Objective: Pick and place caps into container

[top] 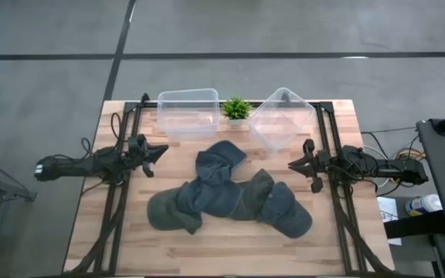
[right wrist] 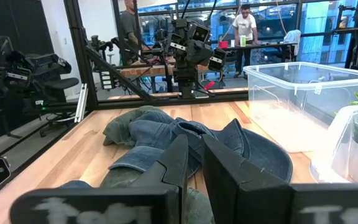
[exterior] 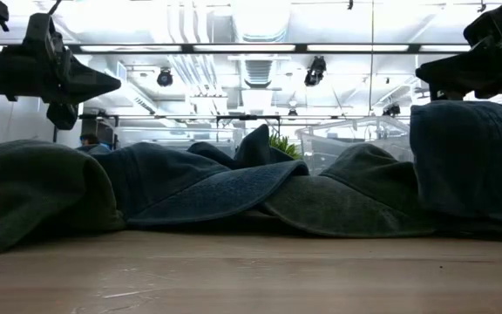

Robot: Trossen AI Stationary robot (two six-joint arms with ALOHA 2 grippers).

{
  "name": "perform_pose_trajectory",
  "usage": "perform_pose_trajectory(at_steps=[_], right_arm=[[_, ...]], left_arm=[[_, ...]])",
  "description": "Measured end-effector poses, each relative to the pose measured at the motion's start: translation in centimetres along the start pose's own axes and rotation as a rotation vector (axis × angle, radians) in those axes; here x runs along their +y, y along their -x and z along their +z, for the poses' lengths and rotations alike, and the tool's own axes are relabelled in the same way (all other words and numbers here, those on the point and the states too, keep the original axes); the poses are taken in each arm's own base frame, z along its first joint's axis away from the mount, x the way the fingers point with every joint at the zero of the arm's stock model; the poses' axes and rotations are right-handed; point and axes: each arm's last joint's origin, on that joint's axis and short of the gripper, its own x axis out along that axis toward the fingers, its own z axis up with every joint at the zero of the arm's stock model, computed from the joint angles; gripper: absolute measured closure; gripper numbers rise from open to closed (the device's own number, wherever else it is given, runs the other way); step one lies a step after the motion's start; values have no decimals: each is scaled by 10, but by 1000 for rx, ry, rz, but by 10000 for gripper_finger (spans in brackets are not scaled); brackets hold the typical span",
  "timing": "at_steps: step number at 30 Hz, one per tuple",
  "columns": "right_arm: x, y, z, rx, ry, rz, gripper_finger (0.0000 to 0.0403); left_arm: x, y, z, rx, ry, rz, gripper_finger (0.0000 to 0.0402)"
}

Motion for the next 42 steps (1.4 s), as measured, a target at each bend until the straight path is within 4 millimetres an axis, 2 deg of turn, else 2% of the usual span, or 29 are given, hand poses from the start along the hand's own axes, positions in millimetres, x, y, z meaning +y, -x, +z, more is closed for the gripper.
perform_pose_trajectory(at_steps=[15,18,24,27,31,38,42], right_arm=[[0,0,0,-3,-18,0,360],[0,0,0,-3,-86,0,360],[0,0,0,-3,-396,-5,360],[-2,0,0,-24,-498,-64,360],[-5,0,1,-72,-589,-169,360],[-12,0,2,-168,-594,-380,360],[-14,1,3,-208,-591,-471,360]], left_arm=[[0,0,0,0,0,0,401],[0,0,0,0,0,0,401],[0,0,0,1,-55,3,401],[0,0,1,-8,-58,3,401],[-1,0,2,-22,38,-3,401],[-3,0,9,-77,81,-21,401],[-5,1,15,-122,200,-46,401]])
